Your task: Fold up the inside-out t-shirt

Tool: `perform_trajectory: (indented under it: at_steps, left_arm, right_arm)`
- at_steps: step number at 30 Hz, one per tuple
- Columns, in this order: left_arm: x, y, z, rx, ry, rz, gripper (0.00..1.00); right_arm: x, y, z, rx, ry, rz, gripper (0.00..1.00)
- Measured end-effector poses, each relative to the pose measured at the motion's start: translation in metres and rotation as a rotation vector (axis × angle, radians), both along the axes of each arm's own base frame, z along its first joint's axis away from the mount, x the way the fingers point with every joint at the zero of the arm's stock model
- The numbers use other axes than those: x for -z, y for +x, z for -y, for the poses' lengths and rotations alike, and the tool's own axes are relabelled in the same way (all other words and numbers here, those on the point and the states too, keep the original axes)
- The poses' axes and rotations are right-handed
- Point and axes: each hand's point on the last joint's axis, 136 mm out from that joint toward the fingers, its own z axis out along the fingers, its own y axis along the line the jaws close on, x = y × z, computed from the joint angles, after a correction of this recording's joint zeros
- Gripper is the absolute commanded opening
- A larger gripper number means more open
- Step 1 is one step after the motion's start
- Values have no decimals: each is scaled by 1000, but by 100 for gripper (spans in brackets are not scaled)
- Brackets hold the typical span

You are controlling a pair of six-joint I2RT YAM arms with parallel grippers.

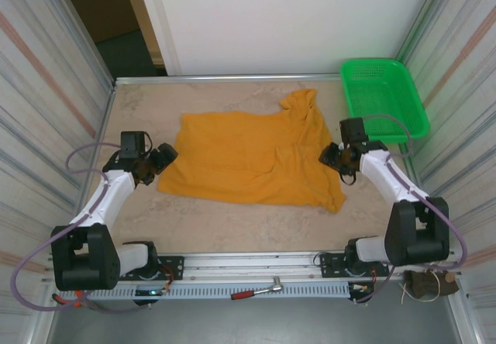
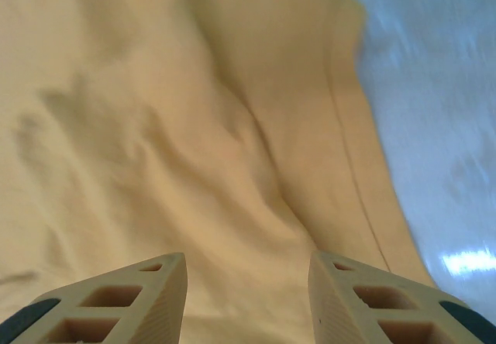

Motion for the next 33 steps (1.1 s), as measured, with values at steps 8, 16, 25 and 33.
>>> perform_trajectory:
  at_steps: [8, 16, 25, 33]
  left_arm:
    - [-1, 0, 1, 11, -2, 4, 87]
    - [-1, 1, 2, 13, -4, 4, 87]
    - [-1, 2, 2, 14, -5, 7, 87]
    - [4, 2, 3, 18, -10, -7, 87]
  right_arm:
    - [52, -57, -1, 32, 42, -166, 41]
    - [58, -45, -7, 42, 72, -147, 0]
    - [24, -50, 10, 109, 70, -58, 0]
    - [26, -66, 43, 252, 56, -82, 56]
